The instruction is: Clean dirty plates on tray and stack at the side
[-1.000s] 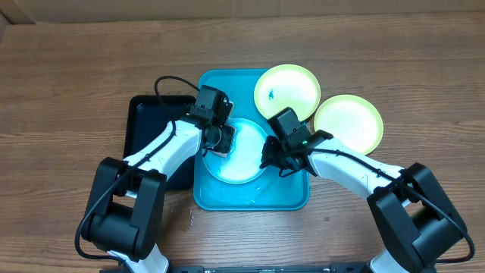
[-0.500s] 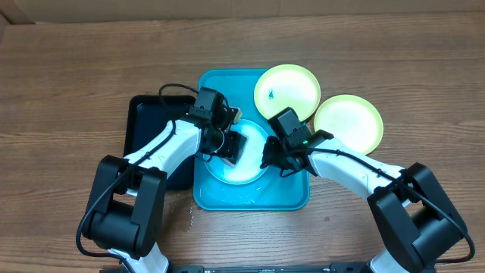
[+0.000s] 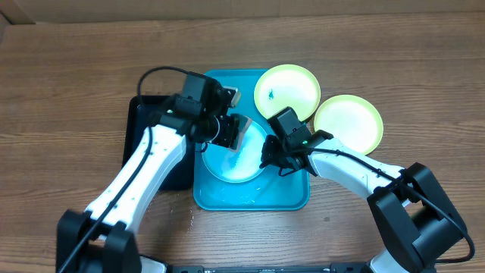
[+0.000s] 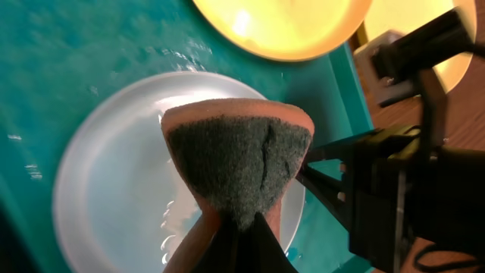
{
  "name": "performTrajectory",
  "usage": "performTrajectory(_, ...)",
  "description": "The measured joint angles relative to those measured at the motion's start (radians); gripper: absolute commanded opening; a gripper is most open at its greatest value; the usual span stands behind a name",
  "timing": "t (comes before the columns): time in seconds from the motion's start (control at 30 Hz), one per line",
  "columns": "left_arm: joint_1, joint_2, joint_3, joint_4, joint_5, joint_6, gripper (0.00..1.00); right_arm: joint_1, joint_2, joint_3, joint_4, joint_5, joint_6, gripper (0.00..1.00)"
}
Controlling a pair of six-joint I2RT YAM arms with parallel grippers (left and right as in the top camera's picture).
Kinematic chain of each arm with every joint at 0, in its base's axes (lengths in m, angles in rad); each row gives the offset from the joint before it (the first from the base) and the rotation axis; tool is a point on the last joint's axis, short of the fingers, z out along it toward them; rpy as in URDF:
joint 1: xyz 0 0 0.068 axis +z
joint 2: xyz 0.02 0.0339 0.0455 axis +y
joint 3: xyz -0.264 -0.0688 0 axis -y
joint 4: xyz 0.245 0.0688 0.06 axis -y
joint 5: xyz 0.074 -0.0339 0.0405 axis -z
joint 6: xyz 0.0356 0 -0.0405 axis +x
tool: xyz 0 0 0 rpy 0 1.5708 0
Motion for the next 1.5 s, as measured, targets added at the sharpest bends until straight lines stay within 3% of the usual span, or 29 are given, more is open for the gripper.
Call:
performTrajectory(0.13, 0.0, -0.03, 0.011, -0.056, -0.068, 0.0, 0.04, 0.0, 0.0, 0.0, 0.006, 0.0, 0.0, 0.22)
performTrajectory(0.27, 0.0, -0.021, 0.01, -0.09, -0.117, 0.0, 0.04, 0.0, 0.0, 0.0, -0.018, -0.01, 0.0, 0.25)
performTrajectory(0.4, 0.0, -0.018, 0.01, -0.092, -0.136, 0.0, 0.04, 0.0, 0.0, 0.0, -0.034, -0.027, 0.007, 0.19)
performTrajectory(0.5, 0.0, -0.017, 0.01, -0.093, -0.142, 0.0, 0.04, 0.0, 0.0, 0.0, -0.044, -0.032, 0.019, 0.04)
performTrajectory(1.03, 0.0, -0.017, 0.008, -0.079, -0.147, 0.0, 0.04, 0.0, 0.0, 0.0, -0.018, -0.024, 0.027, 0.04)
performTrajectory(1.17, 0.0, -0.015, -0.008, -0.065, -0.147, 0.0, 0.04, 0.0, 0.0, 0.0, -0.001, -0.019, 0.024, 0.23)
performTrajectory(1.23, 0.0, -0.006, -0.013, -0.058, -0.147, 0.0, 0.04, 0.0, 0.0, 0.0, 0.002, -0.018, 0.024, 0.25)
performTrajectory(1.43, 0.0, 0.063, -0.02, -0.043, -0.17, 0.0, 0.04, 0.0, 0.0, 0.0, -0.019, -0.025, 0.029, 0.04)
performTrajectory(1.5, 0.0, 0.093, -0.022, -0.024, -0.178, 0.001, 0.04, 0.0, 0.0, 0.0, -0.015, -0.027, 0.029, 0.04)
